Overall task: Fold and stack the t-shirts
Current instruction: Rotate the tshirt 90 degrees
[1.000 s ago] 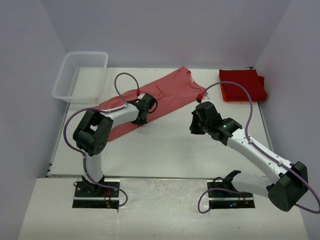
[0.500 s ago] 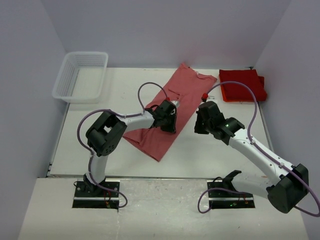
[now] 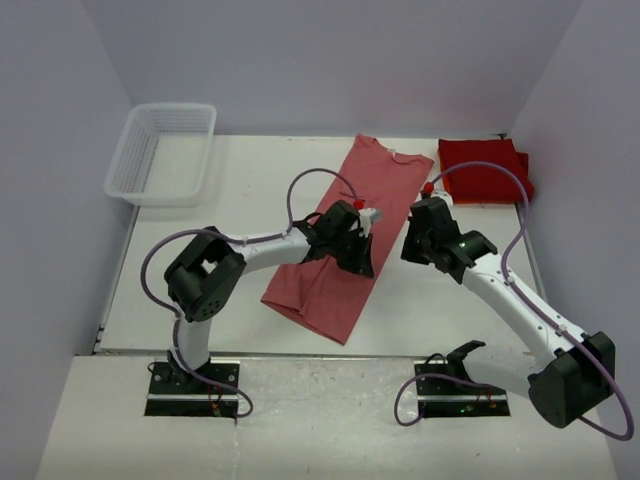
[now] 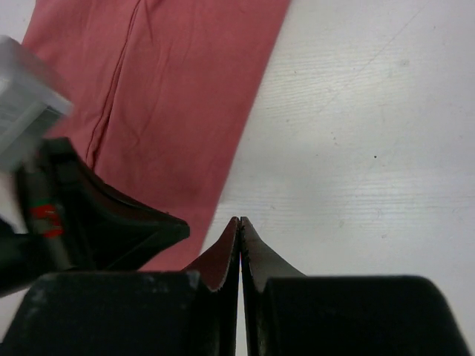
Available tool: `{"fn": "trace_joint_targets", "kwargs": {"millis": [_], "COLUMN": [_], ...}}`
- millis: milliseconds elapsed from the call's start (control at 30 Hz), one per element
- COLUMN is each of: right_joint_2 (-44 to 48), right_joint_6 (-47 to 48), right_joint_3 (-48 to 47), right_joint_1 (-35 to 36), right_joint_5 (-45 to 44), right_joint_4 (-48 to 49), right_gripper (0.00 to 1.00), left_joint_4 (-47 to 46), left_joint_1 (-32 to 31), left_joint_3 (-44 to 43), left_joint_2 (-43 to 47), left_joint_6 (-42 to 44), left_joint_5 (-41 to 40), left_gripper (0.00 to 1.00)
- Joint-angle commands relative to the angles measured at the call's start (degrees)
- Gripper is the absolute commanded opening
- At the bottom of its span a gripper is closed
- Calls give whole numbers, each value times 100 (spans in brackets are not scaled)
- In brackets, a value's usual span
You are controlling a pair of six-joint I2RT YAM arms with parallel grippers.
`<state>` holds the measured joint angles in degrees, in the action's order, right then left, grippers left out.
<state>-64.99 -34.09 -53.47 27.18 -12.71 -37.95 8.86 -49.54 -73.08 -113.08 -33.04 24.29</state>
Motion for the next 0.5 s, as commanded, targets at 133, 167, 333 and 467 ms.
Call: {"fn": "trace_joint_targets", "kwargs": {"millis": [133, 167, 333, 467], "right_joint_2": [65, 57, -119, -653], "right_joint_6": [24, 42, 139, 341], "right_joint_3": [-216, -207, 64, 302], "right_joint_1": [-11, -11, -11, 50], "right_joint_5": [145, 250, 1075, 2105], "right_joint_4": [-11, 7, 514, 1123], "right_gripper": [0, 0, 0, 0], "left_joint_4": [405, 449, 747, 1038], "left_joint_1": [1059, 1165, 1798, 2000], "left_joint_3": [-1269, -1436, -2964, -4283], "left_joint_2": [419, 314, -1056, -2287], "left_joint_6": [1175, 1229, 1650, 1958], "left_joint_5": [206, 260, 1101, 1648], "left_gripper": [0, 0, 0, 0]}}
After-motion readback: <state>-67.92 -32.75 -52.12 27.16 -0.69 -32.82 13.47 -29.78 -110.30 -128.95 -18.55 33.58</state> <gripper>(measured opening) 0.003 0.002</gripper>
